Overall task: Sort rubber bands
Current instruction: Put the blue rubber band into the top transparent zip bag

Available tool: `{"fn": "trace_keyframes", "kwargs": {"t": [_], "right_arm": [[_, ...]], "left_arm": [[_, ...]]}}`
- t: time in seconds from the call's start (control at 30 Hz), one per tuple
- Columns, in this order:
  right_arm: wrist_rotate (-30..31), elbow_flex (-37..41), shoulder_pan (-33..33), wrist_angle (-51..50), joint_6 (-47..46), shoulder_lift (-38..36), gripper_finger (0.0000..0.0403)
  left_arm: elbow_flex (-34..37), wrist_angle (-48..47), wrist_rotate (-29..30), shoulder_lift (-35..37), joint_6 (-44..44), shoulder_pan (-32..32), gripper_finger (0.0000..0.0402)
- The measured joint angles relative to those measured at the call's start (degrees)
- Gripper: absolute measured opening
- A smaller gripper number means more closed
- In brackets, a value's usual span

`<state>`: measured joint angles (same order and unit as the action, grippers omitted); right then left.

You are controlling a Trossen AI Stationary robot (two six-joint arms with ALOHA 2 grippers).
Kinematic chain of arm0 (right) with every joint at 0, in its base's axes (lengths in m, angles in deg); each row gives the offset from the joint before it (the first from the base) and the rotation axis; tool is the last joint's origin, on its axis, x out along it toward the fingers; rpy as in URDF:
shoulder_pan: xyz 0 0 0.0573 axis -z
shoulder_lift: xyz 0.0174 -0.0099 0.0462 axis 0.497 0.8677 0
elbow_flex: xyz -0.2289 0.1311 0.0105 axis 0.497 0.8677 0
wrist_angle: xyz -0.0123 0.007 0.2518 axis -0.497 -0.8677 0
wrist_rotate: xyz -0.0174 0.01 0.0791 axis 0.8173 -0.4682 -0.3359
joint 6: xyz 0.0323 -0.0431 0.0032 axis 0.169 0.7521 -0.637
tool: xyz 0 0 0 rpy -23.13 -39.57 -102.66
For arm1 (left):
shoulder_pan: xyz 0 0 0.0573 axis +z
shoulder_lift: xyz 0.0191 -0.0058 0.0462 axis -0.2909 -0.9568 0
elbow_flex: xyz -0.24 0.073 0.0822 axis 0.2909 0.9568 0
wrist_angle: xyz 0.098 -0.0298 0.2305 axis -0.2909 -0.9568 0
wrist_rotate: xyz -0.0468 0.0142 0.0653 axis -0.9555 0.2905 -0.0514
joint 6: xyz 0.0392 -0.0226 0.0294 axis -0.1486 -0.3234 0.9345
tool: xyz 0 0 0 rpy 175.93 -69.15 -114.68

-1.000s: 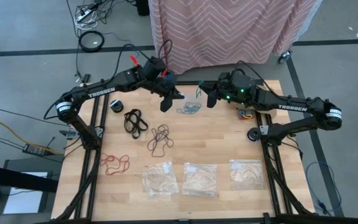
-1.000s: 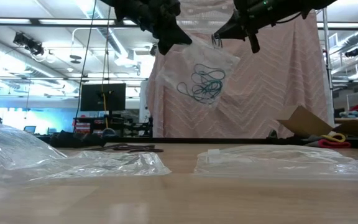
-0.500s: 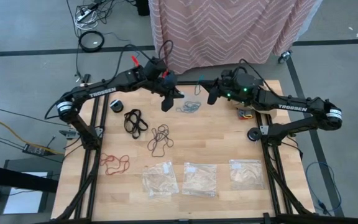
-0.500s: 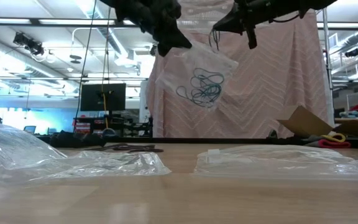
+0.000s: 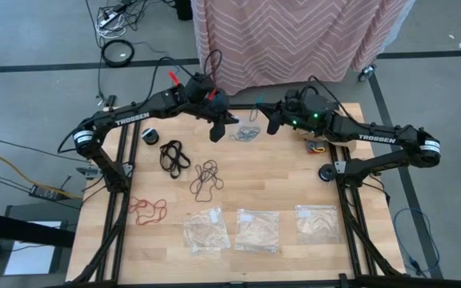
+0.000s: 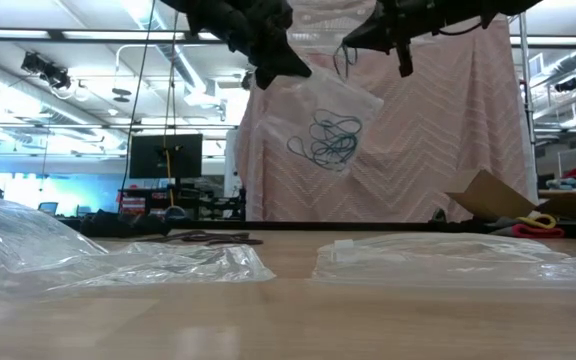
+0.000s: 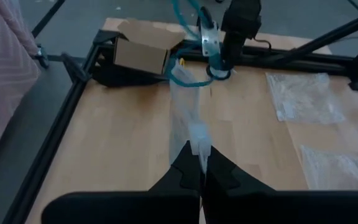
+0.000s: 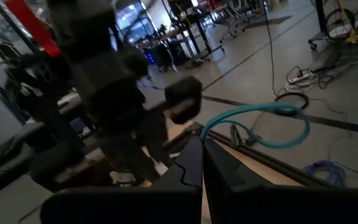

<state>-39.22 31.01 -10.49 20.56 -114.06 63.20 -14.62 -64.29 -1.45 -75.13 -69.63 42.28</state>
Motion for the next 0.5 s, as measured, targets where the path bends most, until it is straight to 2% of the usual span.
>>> {"fn": "trace_keyframes", "kwargs": {"t": [0.27,0.5], "right_arm": [[0.80,0.00,-0.19,-3.06,0.96,0.01,0.0000],[1.73,-0.02,-1.25,-9.52,2.67,0.01,0.0000]], "left_arm": [[0.00,0.66,-0.03,-0.01,-1.03,-0.27,0.0000],[0.00,0.63,0.00,0.00,-1.03,-0.27,0.0000]]}}
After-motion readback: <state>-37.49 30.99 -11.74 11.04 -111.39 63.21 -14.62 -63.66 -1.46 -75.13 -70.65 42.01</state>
